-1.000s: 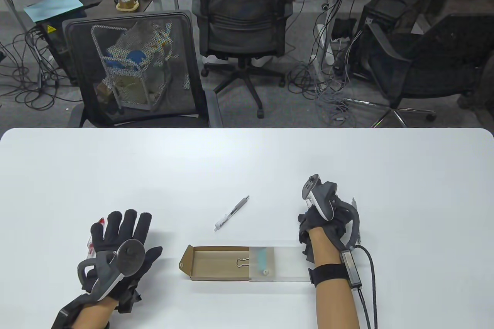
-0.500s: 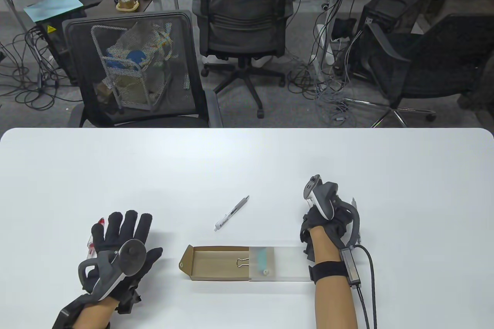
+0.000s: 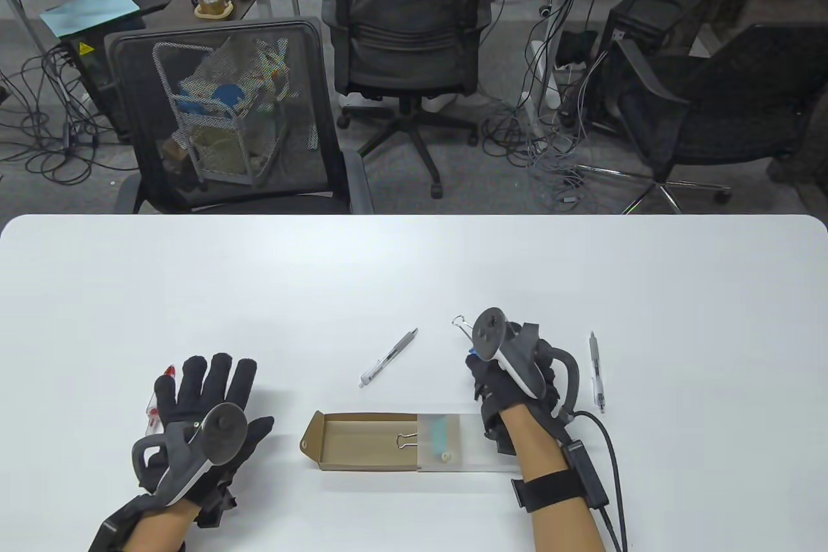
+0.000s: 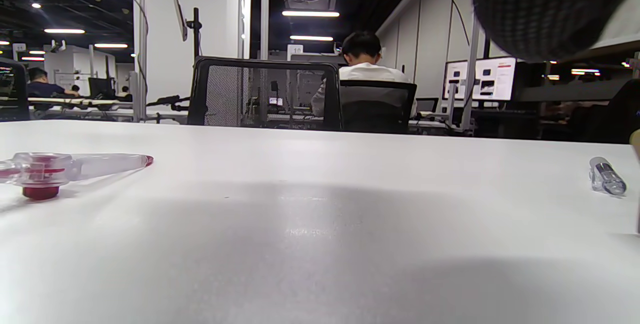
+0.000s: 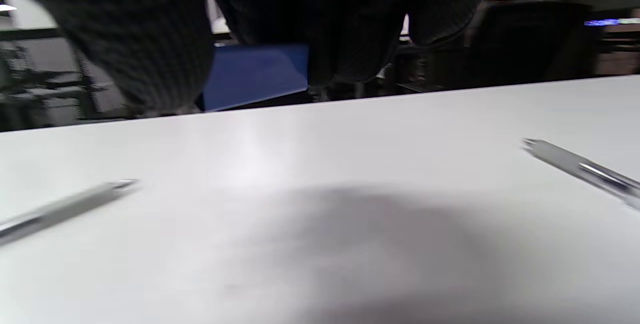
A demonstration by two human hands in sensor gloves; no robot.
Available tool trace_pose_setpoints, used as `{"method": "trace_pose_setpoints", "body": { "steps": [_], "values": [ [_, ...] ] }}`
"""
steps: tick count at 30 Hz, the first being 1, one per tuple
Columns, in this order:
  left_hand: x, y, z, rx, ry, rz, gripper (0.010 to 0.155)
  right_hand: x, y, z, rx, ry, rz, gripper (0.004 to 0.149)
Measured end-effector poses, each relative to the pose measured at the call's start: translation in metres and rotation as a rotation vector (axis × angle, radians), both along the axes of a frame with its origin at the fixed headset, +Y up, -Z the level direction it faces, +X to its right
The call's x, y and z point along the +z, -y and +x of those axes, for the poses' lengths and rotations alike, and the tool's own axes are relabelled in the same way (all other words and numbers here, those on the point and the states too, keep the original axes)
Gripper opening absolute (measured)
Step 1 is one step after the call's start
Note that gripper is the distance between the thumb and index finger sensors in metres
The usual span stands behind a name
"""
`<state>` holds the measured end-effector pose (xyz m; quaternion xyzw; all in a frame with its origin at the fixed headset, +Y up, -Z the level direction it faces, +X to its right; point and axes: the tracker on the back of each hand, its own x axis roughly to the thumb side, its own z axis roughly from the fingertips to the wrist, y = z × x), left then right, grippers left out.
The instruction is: Pack snap-button pull-out pencil case
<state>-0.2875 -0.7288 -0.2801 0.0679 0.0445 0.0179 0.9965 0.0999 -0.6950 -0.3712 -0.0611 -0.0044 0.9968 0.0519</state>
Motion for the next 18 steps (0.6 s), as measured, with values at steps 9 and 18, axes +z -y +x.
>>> {"method": "trace_pose_setpoints", "body": {
  "steps": [9, 18],
  "values": [
    [0.001, 0.0, -0.001, -0.004, -0.004, 0.006, 0.091, 0.065, 0.004, -0.06, 0.004, -0.463, 0.054, 0.071],
    [0.002, -0.001, 0.003, -0.022, 0.0, 0.019, 0.09, 0.089, 0.024, -0.08, 0.093, -0.596, 0.038, 0.07]
  ]
}}
